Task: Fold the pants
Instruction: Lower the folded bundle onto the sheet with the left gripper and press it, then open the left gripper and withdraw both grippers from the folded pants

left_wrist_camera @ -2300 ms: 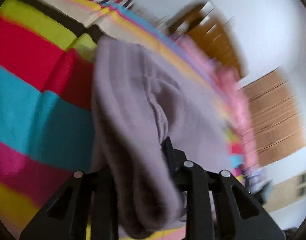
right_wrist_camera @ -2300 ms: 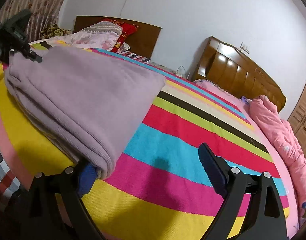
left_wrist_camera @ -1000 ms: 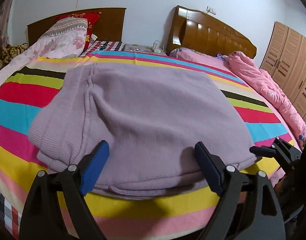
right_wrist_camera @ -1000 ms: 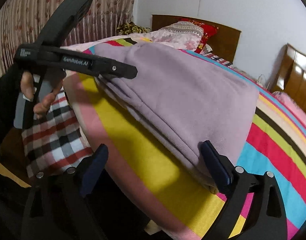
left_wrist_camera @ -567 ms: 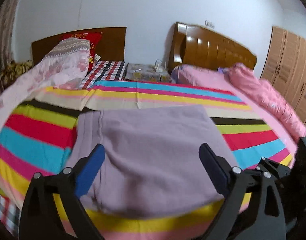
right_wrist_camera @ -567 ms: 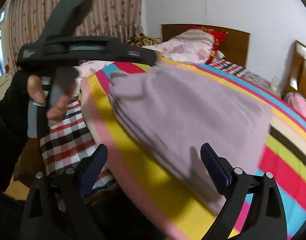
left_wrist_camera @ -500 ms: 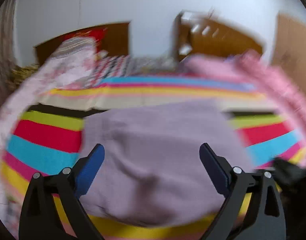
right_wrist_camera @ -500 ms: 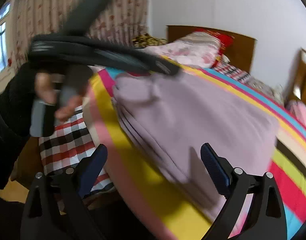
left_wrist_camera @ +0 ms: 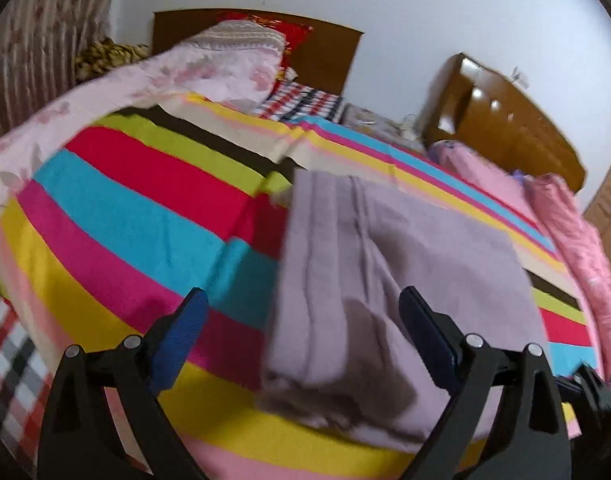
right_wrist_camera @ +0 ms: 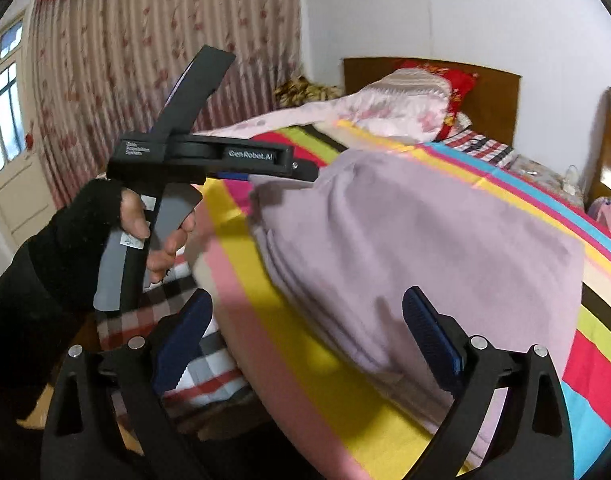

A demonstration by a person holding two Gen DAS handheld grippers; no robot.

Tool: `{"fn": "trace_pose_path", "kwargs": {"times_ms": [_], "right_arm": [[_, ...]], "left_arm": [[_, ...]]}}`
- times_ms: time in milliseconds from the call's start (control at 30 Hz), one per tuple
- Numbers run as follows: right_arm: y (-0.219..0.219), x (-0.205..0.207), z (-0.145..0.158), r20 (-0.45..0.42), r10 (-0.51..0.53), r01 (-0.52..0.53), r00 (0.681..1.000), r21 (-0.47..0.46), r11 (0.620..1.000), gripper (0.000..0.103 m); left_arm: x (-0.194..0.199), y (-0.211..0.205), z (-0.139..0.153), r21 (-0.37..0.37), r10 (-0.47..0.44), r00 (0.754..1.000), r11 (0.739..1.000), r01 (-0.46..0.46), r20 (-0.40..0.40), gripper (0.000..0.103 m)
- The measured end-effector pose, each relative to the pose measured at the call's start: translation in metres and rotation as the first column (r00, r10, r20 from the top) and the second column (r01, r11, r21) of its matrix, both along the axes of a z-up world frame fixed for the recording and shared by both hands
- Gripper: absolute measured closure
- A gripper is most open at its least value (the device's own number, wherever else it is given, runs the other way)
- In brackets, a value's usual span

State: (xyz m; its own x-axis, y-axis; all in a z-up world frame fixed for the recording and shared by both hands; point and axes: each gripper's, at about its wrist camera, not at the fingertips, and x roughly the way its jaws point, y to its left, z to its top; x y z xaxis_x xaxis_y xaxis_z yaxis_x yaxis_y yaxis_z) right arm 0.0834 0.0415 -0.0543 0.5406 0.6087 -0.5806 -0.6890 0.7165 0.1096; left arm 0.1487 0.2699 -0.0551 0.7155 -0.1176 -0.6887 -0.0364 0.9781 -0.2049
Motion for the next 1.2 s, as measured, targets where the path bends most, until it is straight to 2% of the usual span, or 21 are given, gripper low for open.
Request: {"fn": "trace_pose_path", "kwargs": {"times_ms": [67,100,167,233,333,433,500,567,667,733,833,933,1000,1100,1200], "right_arm": [[0.002,0.005,-0.013,-0.056,-0.002,-0.001,0.998,-0.040,0.999,0.009],[0.003,0.005,-0.020,-0.061,0.000,-0.004,0.998,-0.064,0.998,0.009],[0.006,-0.002,-0.022,-0.014,0.016,-0.017,1.000,-0.112,0.994,0.009],[0.005,-0.004,-0.019,0.002,0.015,-0.015,1.000,-0.142,0.990,0.010],[-0.006,-0.008,-0.007,0.014,-0.026,0.027,1.000,-0.104,0.994,0.010],[-0.026,-0.008,0.004,0.062,-0.104,0.107,0.993,-0.048,0.993,0.010],[-0.040,-0.004,-0.003,0.027,-0.149,0.151,0.988,-0.055,0.987,0.009],[-0.047,0.002,-0.025,-0.084,-0.144,0.137,0.986,-0.087,0.987,0.007],[-0.048,-0.009,-0.025,-0.035,-0.132,0.128,0.991,-0.103,0.986,0.007],[-0.052,-0.012,-0.017,-0.052,-0.132,0.128,0.990,-0.071,0.989,0.007],[-0.069,-0.016,-0.008,-0.031,-0.162,0.162,0.986,-0.005,0.987,0.007],[-0.078,-0.012,-0.022,-0.093,-0.178,0.177,0.980,-0.025,0.984,0.007],[-0.078,-0.017,-0.028,-0.067,-0.162,0.159,0.985,-0.036,0.987,0.007],[-0.083,-0.022,-0.022,-0.080,-0.170,0.170,0.982,-0.010,0.985,0.007],[-0.094,-0.028,-0.016,-0.084,-0.184,0.186,0.979,0.016,0.982,0.007]], "left_arm": [[0.015,-0.005,-0.010,0.083,0.027,0.998,0.996,-0.022,-0.061,0.004],[0.021,-0.004,-0.017,0.096,0.033,0.996,0.995,-0.025,-0.081,0.001],[0.021,0.005,-0.021,0.053,0.037,0.996,0.998,-0.032,-0.079,0.001],[0.017,0.012,-0.020,0.042,0.053,0.996,0.998,-0.050,-0.070,0.001],[0.010,0.015,-0.023,0.049,0.082,0.995,0.996,-0.080,-0.047,0.001],[0.008,0.021,-0.028,-0.027,0.077,0.996,0.997,-0.078,-0.049,0.001],[0.012,0.024,-0.030,-0.033,0.082,0.995,0.996,-0.083,-0.049,0.001],[0.012,0.021,-0.029,-0.006,0.087,0.995,0.996,-0.088,-0.047,0.001],[0.016,0.017,-0.029,0.011,0.101,0.994,0.995,-0.100,-0.046,0.001],[0.014,0.016,-0.029,0.022,0.110,0.993,0.994,-0.109,-0.040,0.001],[0.012,0.014,-0.028,0.032,0.118,0.992,0.993,-0.117,-0.032,0.001],[0.012,0.013,-0.028,0.041,0.124,0.992,0.992,-0.123,-0.027,0.001],[0.011,0.012,-0.027,0.050,0.127,0.992,0.991,-0.126,-0.022,0.001],[0.009,0.009,-0.026,0.065,0.132,0.991,0.989,-0.131,-0.015,0.001],[0.006,0.000,-0.020,0.138,0.145,0.989,0.980,-0.144,0.006,0.001]]}}
